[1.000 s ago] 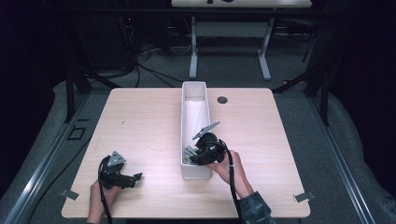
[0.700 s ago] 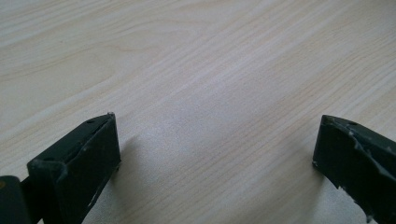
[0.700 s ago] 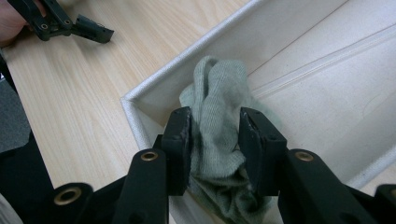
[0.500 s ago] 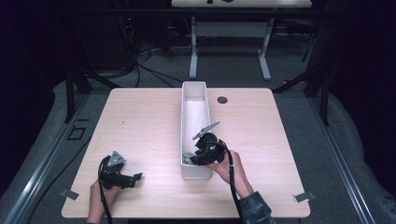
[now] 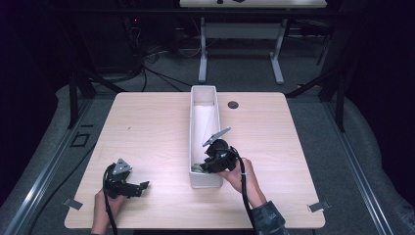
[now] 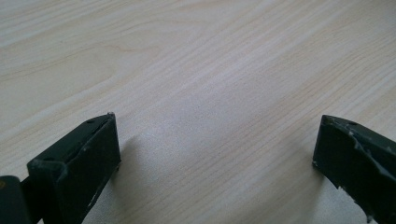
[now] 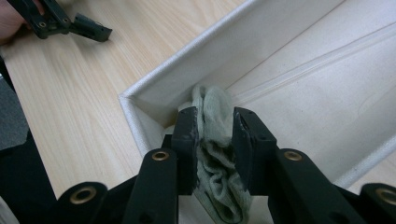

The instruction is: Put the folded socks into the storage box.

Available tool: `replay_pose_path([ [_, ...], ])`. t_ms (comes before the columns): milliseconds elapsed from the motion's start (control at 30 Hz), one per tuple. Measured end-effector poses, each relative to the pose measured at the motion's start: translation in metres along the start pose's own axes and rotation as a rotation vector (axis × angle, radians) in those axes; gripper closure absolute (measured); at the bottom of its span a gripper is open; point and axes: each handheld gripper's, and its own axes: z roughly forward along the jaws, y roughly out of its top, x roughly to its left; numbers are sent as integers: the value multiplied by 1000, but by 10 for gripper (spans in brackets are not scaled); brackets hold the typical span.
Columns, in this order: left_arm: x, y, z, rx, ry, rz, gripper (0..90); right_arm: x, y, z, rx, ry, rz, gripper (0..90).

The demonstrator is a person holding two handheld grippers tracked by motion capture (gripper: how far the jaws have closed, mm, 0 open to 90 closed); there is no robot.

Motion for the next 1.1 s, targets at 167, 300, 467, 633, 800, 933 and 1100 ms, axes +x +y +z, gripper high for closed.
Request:
replay_pose_path([
  [167, 0, 0, 0, 0, 0, 0, 5, 0, 0, -8, -54, -3, -1, 693],
  [300, 0, 0, 0, 0, 0, 0, 4, -3, -1, -20, -113, -30, 14, 629],
  [467, 0, 0, 0, 0, 0, 0, 5, -10, -5, -32, -172, -55, 30, 526],
  [633, 0, 0, 0, 0, 0, 0, 5, -16, -10, -43, -225, -95, 45, 424],
  [800, 0, 0, 0, 0, 0, 0, 5, -25, -17, -55, -268, -174, 82, 268],
  [933, 0, 0, 0, 0, 0, 0, 4, -35, -28, -61, -287, -236, 112, 181],
  [1100, 0, 0, 0, 0, -1, 5, 4, -44, -42, -60, -288, -283, 130, 141],
])
